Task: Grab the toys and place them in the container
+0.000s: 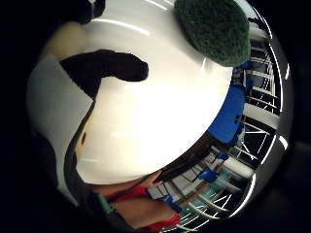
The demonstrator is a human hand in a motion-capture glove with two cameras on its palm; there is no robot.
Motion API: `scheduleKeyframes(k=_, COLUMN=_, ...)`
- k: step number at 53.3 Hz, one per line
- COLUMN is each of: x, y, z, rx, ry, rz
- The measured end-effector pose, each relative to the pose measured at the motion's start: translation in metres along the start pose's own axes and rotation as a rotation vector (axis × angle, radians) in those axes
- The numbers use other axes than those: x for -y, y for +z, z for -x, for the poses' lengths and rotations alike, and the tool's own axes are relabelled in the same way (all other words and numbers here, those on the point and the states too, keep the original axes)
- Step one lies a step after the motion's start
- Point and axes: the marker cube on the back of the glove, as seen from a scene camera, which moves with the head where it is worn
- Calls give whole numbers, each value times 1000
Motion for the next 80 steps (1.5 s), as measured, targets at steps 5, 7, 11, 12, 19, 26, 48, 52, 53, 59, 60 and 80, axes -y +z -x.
scheduleKeyframes(k=5, x=2, y=-2, z=1, rx=-21, ry=-2, rz=-24)
scheduleKeyframes(k=7, x=3, y=-2, z=2, rx=-33, ry=-7, rz=-49)
scheduleKeyframes(k=11, x=5, y=-4, z=5, rx=-69, ry=-29, rz=-139)
scheduleKeyframes(k=12, x=6, y=-4, z=6, rx=-80, ry=-37, rz=-162)
scheduleKeyframes(k=19, x=10, y=-10, z=7, rx=-112, ry=-76, rz=-230)
scheduleKeyframes(k=26, x=17, y=-24, z=-1, rx=-70, ry=-93, rz=-189)
scheduleKeyframes(k=48, x=73, y=-200, z=14, rx=70, ry=-75, rz=-331)
scheduleKeyframes(k=52, x=89, y=-235, z=42, rx=113, ry=-135, rz=-380)
scheduleKeyframes(k=53, x=92, y=-242, z=51, rx=136, ry=-159, rz=-386)
scheduleKeyframes(k=59, x=108, y=-275, z=111, rx=176, ry=-266, rz=-401)
scheduleKeyframes(k=60, x=113, y=-280, z=121, rx=174, ry=-270, rz=-401)
scheduleKeyframes(k=80, x=149, y=-275, z=210, rx=155, ry=-303, rz=-333)
